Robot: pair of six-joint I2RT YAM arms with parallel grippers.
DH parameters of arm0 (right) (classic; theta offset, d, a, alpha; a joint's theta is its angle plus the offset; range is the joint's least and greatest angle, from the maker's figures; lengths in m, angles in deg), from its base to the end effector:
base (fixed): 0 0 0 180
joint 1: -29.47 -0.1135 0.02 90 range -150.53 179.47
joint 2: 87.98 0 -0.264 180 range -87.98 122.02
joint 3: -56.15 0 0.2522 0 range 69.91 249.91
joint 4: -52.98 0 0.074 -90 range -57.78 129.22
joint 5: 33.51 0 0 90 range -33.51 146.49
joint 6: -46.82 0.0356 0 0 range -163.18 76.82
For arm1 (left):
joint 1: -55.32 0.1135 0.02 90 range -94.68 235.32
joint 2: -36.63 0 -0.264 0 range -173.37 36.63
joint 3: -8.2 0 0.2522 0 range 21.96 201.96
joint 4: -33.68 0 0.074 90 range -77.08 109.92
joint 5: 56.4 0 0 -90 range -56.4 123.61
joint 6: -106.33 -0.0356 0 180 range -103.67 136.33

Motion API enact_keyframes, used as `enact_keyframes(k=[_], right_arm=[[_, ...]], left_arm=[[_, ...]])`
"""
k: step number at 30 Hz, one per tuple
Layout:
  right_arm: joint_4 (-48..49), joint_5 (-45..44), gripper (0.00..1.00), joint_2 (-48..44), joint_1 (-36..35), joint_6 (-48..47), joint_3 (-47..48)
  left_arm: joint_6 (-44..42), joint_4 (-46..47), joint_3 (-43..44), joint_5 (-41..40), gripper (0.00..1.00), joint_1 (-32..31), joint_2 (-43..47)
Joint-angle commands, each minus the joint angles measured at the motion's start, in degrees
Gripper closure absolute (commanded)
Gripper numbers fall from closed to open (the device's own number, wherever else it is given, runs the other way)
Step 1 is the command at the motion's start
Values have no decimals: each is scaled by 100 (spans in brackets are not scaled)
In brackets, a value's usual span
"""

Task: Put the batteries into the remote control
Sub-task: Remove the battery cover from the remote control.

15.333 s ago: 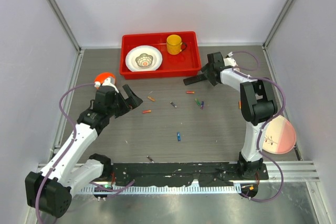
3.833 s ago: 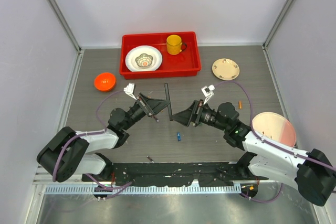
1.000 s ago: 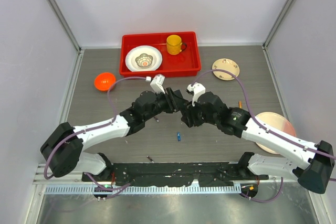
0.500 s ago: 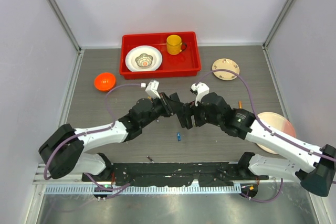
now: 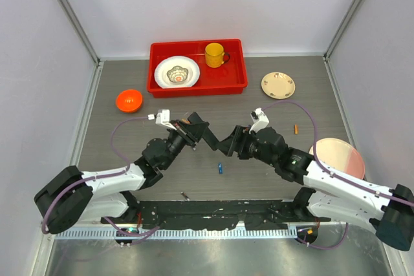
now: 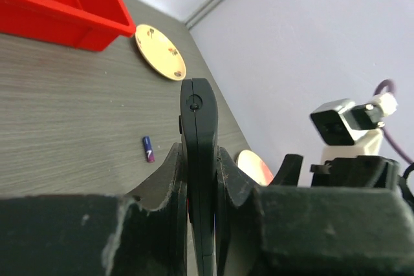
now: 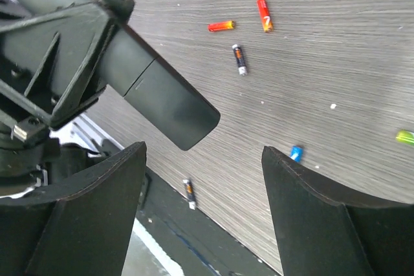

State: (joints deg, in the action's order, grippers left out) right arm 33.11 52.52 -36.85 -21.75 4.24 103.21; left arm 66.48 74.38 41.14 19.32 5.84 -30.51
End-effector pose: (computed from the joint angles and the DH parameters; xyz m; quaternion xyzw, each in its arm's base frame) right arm 0.1309 0.1590 0.2567 -0.0089 0.8380 0.3942 0.3771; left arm 0.1586 -0.1721 0.2273 -0.0966 0.6602 -0.5121 0.5409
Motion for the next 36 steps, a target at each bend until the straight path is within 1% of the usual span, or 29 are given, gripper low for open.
enact_keyframes(k=[1,2,5,8,9,11,14,19,22,28,36], right_arm=[[1725,133,22,168,68,1136,-183],[2075,150,22,273,86,1208,-270],[2604,238,21,545,112,1436,-350],[2991,318,22,810,156,1620,-342],[3097,518,21,984,191,1665,-359],[3447,616,21,1126,209,1814,-394],[3756,739,22,1372,235,1929,-368],[3845,792,25,1601,253,1955,-263],[3889,775,28,1636,271,1947,-271],[3942,810,37,1672,297,1938,-298],[3889,854,55,1689,306,1832,-280]], left_arm=[[-436,1032,-168,-470,100,8,271],[-462,1093,-204,-496,100,8,314],[-559,1120,-292,-584,100,-10,429],[-629,1120,-345,-619,100,-10,499],[-638,1120,-362,-628,100,-1,543],[-673,1120,-371,-611,100,-10,570],[-682,1120,-397,-611,100,-1,622],[-682,1129,-441,-611,100,-10,658],[-664,1129,-441,-611,100,-1,675],[-664,1120,-433,-620,100,-10,658],[-665,1129,-433,-611,100,-10,640]])
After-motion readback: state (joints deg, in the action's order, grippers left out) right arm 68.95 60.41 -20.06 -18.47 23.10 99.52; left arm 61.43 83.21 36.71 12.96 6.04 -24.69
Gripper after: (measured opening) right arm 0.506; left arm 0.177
